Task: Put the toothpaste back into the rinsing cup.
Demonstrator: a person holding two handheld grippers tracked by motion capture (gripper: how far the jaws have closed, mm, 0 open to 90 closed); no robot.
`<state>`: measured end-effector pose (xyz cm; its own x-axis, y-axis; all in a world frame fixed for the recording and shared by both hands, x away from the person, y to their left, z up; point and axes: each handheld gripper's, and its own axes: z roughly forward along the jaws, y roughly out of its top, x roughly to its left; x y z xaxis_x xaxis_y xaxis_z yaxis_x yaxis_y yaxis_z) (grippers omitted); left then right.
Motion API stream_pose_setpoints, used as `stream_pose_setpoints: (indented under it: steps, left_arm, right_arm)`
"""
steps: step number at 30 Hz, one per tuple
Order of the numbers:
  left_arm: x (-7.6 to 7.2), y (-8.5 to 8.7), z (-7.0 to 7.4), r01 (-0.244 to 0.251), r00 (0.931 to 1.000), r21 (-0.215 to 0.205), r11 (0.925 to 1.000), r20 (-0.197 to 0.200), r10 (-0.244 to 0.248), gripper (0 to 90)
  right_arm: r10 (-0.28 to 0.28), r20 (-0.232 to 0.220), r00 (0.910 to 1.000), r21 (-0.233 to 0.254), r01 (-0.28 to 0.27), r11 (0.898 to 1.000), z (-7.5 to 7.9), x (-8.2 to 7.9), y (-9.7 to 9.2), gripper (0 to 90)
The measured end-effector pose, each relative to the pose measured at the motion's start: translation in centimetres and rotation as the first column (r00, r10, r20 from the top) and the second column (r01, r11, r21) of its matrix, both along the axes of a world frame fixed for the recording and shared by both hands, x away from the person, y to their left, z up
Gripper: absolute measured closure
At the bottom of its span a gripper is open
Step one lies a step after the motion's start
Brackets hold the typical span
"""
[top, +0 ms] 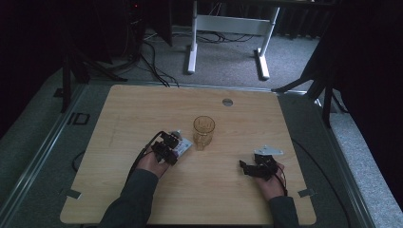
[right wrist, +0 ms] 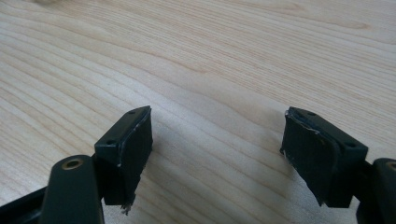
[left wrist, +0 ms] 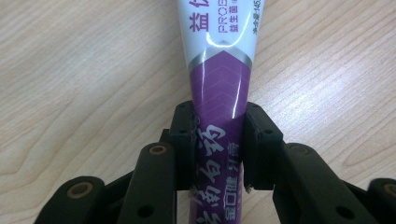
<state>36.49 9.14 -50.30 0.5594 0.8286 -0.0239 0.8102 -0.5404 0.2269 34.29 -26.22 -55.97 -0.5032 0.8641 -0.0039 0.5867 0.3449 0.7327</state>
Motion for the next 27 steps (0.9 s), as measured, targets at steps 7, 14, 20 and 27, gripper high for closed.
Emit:
stream_pose_setpoints:
  steps: [7, 14, 20, 27]
  left_arm:
    - [-0.3, 0.3, 0.7, -0.007, 0.9992, -0.009, 0.9999, 0.039, 0.007, 69.9]
    - [-0.7, 0.5, 1.6, -0.014, 0.9969, -0.022, 0.9997, 0.077, 0.015, 70.8]
    - [-0.8, 0.7, 2.3, -0.019, 0.9938, -0.053, 0.9984, 0.108, 0.025, 71.1]
    - [-1.0, 1.0, 2.8, -0.034, 0.9886, -0.074, 0.9967, 0.144, 0.044, 71.4]
  right_arm:
    - [0.0, 0.0, 1.0, 0.0, 0.0, 1.0, 0.0, 0.0, 0.0, 24.2]
    - [0.0, 0.0, 1.0, 0.0, 0.0, 1.0, 0.0, 0.0, 0.0, 24.2]
    - [0.0, 0.0, 1.0, 0.0, 0.0, 1.0, 0.0, 0.0, 0.0, 24.2]
    - [0.0, 0.0, 1.0, 0.0, 0.0, 1.0, 0.0, 0.0, 0.0, 24.2]
